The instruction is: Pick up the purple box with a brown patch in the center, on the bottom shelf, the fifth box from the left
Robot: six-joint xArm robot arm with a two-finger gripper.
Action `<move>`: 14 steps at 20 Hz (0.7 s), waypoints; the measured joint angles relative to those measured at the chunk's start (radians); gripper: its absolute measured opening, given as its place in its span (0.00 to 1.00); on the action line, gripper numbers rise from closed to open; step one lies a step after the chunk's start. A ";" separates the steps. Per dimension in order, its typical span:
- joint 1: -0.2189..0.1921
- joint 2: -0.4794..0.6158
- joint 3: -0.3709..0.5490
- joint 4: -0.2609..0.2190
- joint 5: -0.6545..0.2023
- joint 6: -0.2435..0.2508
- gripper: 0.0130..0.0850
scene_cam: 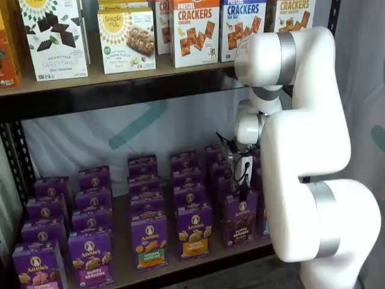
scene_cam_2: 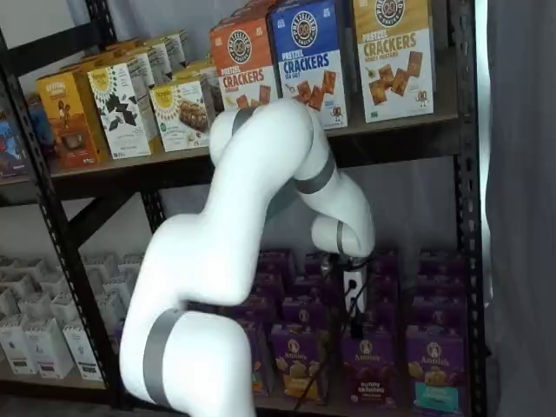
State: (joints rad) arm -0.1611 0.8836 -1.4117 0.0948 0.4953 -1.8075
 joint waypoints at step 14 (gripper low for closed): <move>-0.001 0.061 -0.066 -0.012 0.084 0.011 1.00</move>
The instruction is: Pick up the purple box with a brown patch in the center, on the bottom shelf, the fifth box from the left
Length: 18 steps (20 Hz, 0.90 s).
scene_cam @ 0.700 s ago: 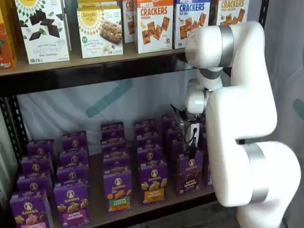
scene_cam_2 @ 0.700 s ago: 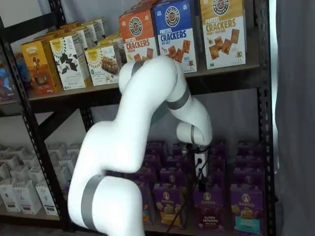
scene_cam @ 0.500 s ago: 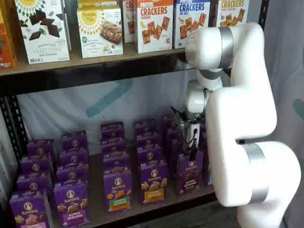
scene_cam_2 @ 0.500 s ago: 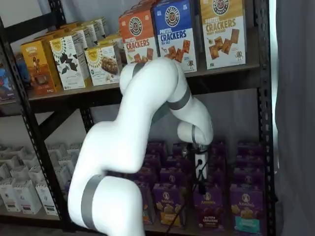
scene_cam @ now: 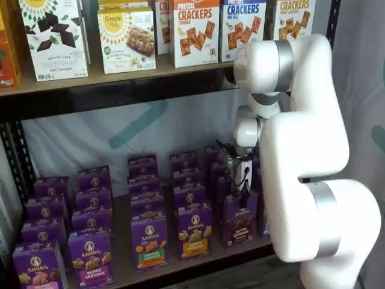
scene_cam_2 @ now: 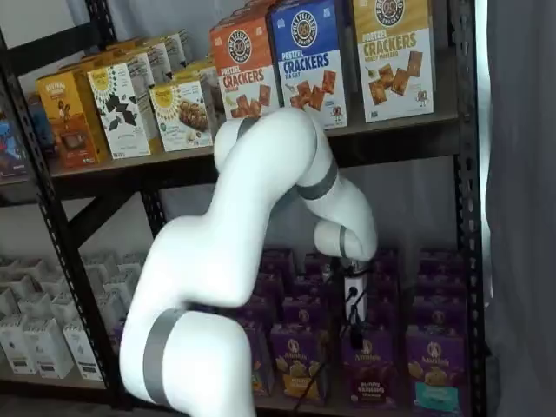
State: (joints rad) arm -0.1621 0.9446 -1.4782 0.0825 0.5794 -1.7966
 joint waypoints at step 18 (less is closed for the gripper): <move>-0.001 0.056 -0.015 0.049 -0.089 -0.047 1.00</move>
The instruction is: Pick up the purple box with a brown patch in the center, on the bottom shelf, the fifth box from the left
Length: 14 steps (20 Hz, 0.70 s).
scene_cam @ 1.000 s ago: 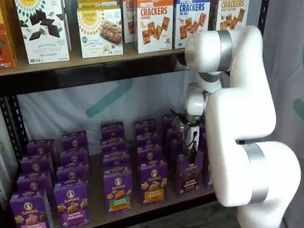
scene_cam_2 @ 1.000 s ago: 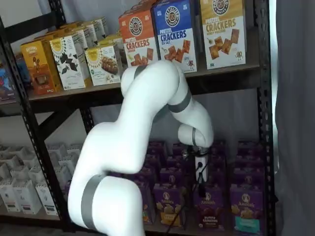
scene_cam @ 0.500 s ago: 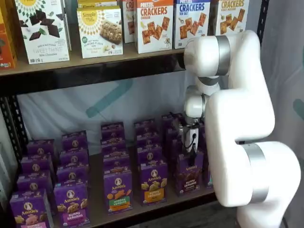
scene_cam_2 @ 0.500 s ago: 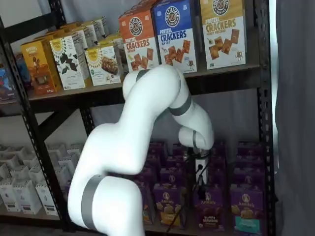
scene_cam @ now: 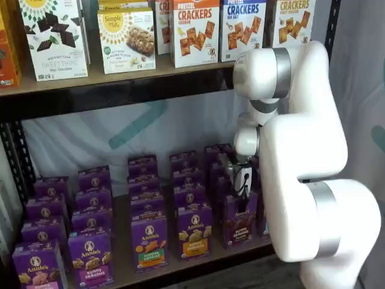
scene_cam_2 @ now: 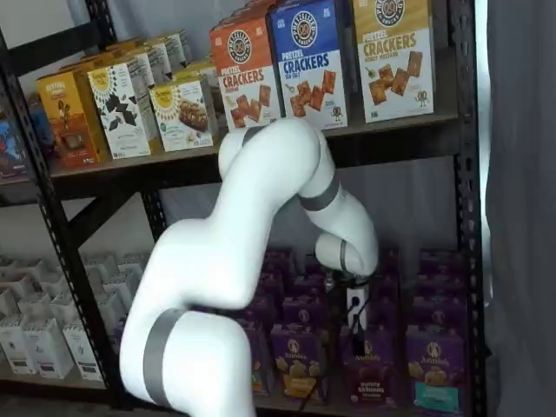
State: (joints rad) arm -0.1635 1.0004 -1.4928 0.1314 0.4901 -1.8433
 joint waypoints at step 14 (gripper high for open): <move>-0.029 0.008 -0.003 -0.012 0.020 -0.017 1.00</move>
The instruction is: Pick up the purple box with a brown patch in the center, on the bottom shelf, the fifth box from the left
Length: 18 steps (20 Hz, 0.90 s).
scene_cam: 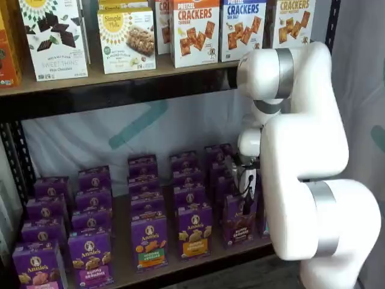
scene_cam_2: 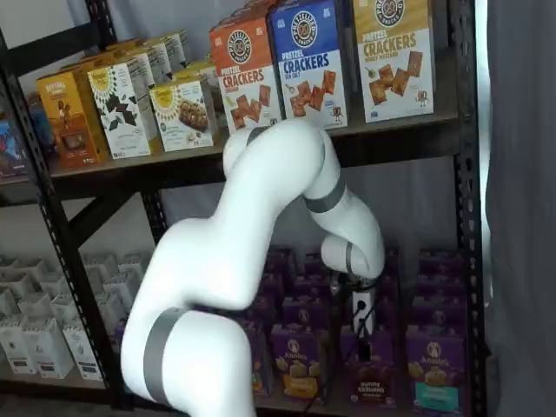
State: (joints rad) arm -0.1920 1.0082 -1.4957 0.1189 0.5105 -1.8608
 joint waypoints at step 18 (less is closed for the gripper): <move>0.000 0.067 -0.085 -0.016 0.038 0.015 0.72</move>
State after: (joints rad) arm -0.1924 1.0751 -1.5805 0.1030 0.5481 -1.8460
